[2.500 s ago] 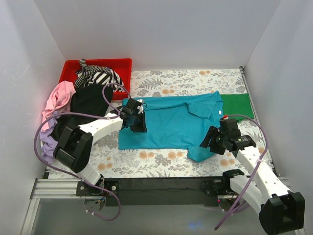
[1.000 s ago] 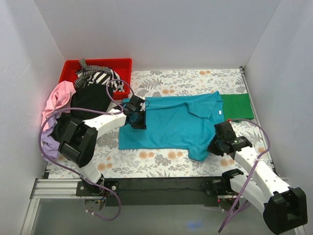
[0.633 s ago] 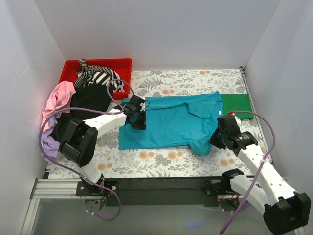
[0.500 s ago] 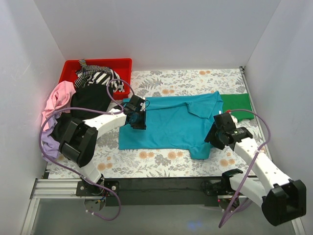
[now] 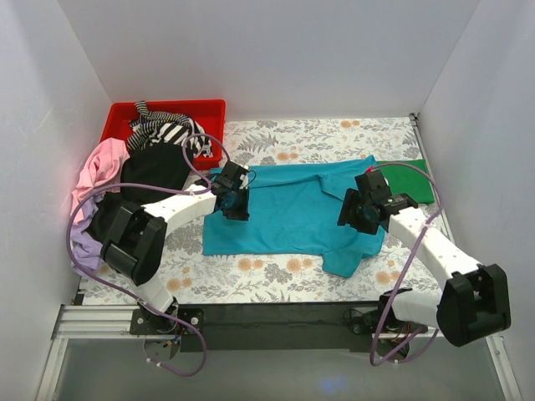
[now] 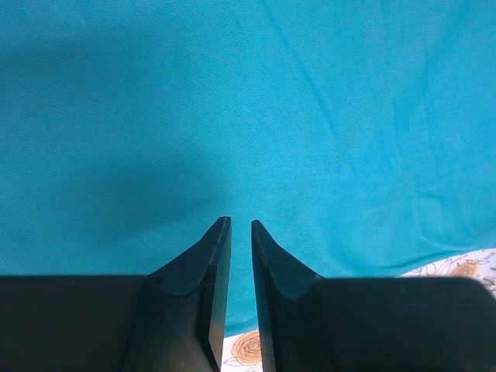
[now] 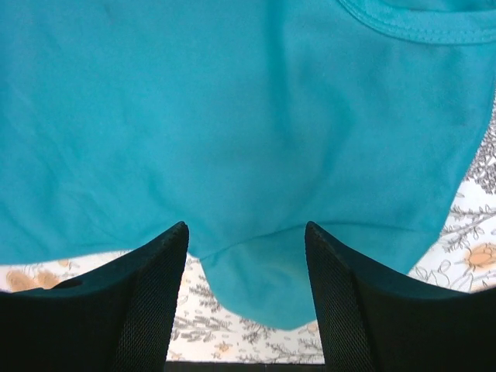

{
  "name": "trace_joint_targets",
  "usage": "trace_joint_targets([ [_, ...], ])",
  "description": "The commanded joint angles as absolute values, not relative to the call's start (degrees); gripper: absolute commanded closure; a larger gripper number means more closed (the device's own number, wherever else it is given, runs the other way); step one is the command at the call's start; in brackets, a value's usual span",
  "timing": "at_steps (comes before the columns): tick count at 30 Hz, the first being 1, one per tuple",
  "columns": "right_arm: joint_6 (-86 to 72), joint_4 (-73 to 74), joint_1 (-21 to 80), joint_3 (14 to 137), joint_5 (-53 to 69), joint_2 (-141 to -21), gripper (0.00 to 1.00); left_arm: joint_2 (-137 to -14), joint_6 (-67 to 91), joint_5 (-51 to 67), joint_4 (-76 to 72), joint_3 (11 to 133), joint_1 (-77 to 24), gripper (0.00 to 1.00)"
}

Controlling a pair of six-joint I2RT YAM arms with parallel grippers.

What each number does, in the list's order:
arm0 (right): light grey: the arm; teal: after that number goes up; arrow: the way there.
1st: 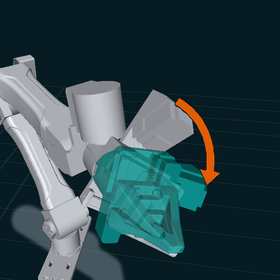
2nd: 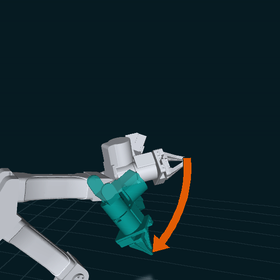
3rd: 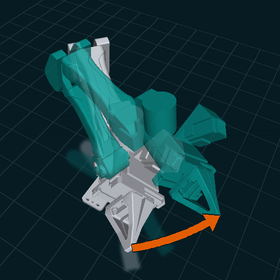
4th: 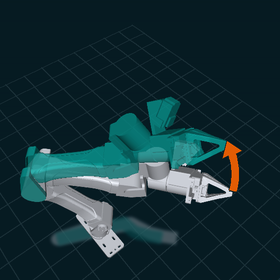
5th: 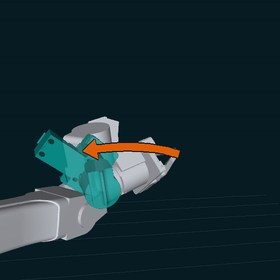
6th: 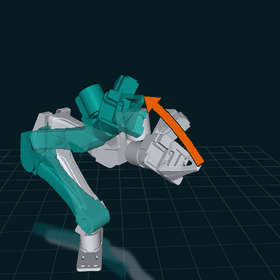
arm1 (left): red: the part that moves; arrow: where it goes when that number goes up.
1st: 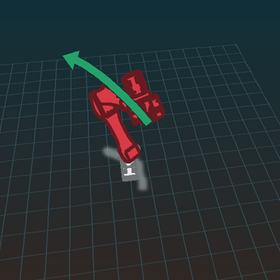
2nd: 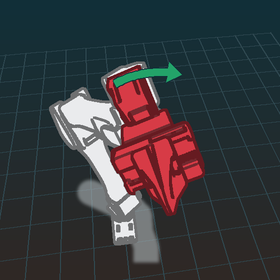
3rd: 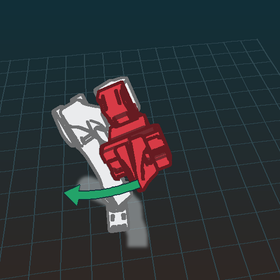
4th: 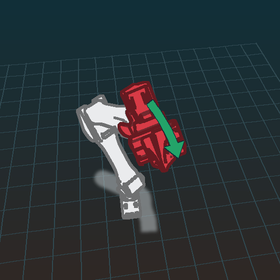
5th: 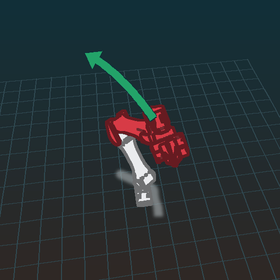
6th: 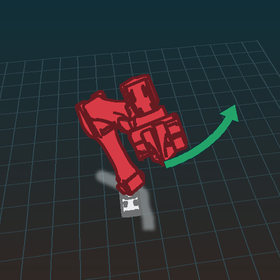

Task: Fold and stack the t-shirts
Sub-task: Fold the tshirt

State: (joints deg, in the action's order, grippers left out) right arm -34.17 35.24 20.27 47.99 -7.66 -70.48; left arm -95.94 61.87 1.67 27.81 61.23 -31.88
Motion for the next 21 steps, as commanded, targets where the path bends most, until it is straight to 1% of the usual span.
trace_joint_targets([
  [1, -33.48, 38.84, 20.57, 47.91, -6.32, -64.53, 0.32, -94.57, 60.64, -1.14, 28.92, 63.11, -31.82, 0.85],
  [4, -35.24, 42.88, 20.57, 45.11, -6.77, -59.95, 0.32, -94.75, 60.73, -1.23, 29.09, 63.11, -31.73, 0.85],
  [8, -39.36, 44.47, 20.65, 40.19, -1.33, -54.33, 0.36, -95.27, 60.73, -1.05, 29.18, 63.19, -31.82, 0.85],
  [11, -42.17, 46.83, 21.27, 37.45, -0.44, -50.56, 0.37, -95.45, 60.64, -1.05, 29.27, 63.37, -31.82, 0.85],
  [14, -43.85, 48.51, 21.53, 35.78, -0.44, -47.56, 0.38, -95.62, 60.56, -0.97, 29.18, 63.54, -31.82, 0.85],
  [21, -47.63, 52.99, 23.38, 31.29, -0.7, -44.56, 0.39, -95.36, 60.47, -1.76, 29.62, 63.28, -31.82, 0.85],
])
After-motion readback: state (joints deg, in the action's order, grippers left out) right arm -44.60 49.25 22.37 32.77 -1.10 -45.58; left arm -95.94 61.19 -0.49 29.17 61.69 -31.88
